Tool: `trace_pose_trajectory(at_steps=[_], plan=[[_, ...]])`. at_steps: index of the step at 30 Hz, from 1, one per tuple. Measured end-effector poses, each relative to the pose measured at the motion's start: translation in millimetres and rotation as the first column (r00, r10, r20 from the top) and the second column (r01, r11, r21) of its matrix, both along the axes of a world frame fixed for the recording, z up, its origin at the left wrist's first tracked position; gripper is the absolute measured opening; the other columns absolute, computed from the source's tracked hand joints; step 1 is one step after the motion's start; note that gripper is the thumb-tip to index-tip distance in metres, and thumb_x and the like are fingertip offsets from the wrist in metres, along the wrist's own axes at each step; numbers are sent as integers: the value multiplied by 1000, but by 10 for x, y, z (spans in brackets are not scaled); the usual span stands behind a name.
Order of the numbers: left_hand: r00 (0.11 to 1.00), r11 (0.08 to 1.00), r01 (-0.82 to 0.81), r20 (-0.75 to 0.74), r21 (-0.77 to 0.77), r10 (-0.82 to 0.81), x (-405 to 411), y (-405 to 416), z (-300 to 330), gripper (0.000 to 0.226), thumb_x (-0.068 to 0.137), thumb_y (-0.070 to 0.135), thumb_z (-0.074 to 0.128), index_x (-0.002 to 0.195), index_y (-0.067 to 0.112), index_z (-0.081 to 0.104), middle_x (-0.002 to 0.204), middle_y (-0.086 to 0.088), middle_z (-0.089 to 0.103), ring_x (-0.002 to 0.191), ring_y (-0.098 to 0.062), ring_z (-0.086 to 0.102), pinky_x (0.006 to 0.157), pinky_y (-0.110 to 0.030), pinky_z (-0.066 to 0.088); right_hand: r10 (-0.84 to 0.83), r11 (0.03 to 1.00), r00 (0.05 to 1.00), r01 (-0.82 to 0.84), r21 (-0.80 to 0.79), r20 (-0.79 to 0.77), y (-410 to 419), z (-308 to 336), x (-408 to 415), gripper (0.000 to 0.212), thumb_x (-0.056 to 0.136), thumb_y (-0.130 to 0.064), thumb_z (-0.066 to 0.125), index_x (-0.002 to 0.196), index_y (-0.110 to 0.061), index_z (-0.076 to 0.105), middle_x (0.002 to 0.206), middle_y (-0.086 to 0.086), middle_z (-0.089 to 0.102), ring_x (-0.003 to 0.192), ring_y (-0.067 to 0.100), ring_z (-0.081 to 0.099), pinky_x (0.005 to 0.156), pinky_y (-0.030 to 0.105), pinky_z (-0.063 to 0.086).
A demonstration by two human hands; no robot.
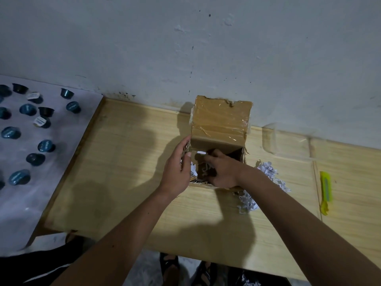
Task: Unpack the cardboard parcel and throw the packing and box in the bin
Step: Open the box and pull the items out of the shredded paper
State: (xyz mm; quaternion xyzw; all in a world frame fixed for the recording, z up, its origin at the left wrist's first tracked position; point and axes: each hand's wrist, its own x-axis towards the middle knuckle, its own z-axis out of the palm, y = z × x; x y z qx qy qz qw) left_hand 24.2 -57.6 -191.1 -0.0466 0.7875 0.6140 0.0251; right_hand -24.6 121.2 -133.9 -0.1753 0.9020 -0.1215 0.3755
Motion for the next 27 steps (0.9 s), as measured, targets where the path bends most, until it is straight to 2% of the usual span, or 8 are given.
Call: trace_pose_trajectory(at_steps=[7, 9, 11, 13, 16, 20, 24, 27], plan=[[1000, 1000, -10, 3, -7, 10, 9, 16, 35, 48, 111, 22, 43, 155, 42, 41, 93, 26, 69, 56, -7, 47, 55, -33, 45, -142, 944, 986, 162, -286, 88, -28, -29, -7, 65, 87, -22, 79, 146, -25, 51, 139, 5, 45, 128, 23, 53, 106, 24, 43], [1000, 1000, -8, -14, -9, 8, 11, 24, 53, 48, 111, 20, 43, 156, 38, 41, 111, 37, 66, 65, -5, 57, 66, -20, 49, -234, 877, 971, 236, -418, 56, -9, -26, 21, 59, 85, -18, 82, 139, -21, 59, 136, 1, 54, 123, 17, 57, 106, 28, 47], [1000, 1000, -4, -15, 2, 4, -3, 13, 66, 48, 111, 20, 43, 157, 35, 40, 125, 17, 70, 74, -19, 62, 68, -9, 47, -307, 820, 951, 256, -512, -17, 15, -29, 47, 54, 84, -22, 83, 134, -20, 64, 133, -3, 61, 120, 13, 60, 107, 32, 49], [1000, 1000, -2, -29, -8, 2, -15, -5, 61, 47, 111, 20, 43, 157, 33, 41, 121, 0, 72, 62, -10, 58, 63, -7, 42, -324, 820, 944, 253, -514, -53, 15, -38, 55, 57, 85, -29, 83, 137, -21, 62, 136, -4, 63, 121, 13, 61, 108, 33, 49], [999, 999, -4, -47, -36, 3, -11, -1, 33, 46, 111, 20, 43, 156, 33, 43, 106, 14, 71, 58, 6, 52, 62, -10, 42, -248, 900, 969, 227, -372, -8, -32, -63, 27, 75, 86, -32, 79, 152, -23, 46, 151, 1, 52, 139, 20, 50, 116, 37, 41], [1000, 998, 14, -26, -63, -16, -4, -22, 23, 46, 112, 25, 41, 156, 38, 41, 127, 21, 68, 74, 6, 60, 74, -16, 50, -158, 926, 986, 168, -337, 56, -108, -76, 50, 70, 88, -21, 73, 152, -28, 45, 147, 3, 55, 134, 21, 53, 114, 37, 44], [998, 997, 16, -52, -81, -20, -3, -18, 66, 46, 112, 25, 40, 157, 36, 40, 146, 38, 50, 125, 2, 58, 106, -22, 49, -192, 865, 961, 262, -428, 201, -89, -56, 70, 53, 91, -12, 72, 141, -21, 58, 132, -3, 67, 119, 13, 65, 109, 37, 50], [999, 998, 16, -50, -63, -19, -2, -18, 69, 46, 112, 24, 41, 157, 34, 40, 140, 36, 55, 113, 4, 63, 97, -19, 53, -236, 821, 965, 261, -507, 115, -24, -10, 53, 51, 89, -15, 76, 138, -19, 62, 137, -5, 65, 128, 9, 59, 112, 29, 45]])
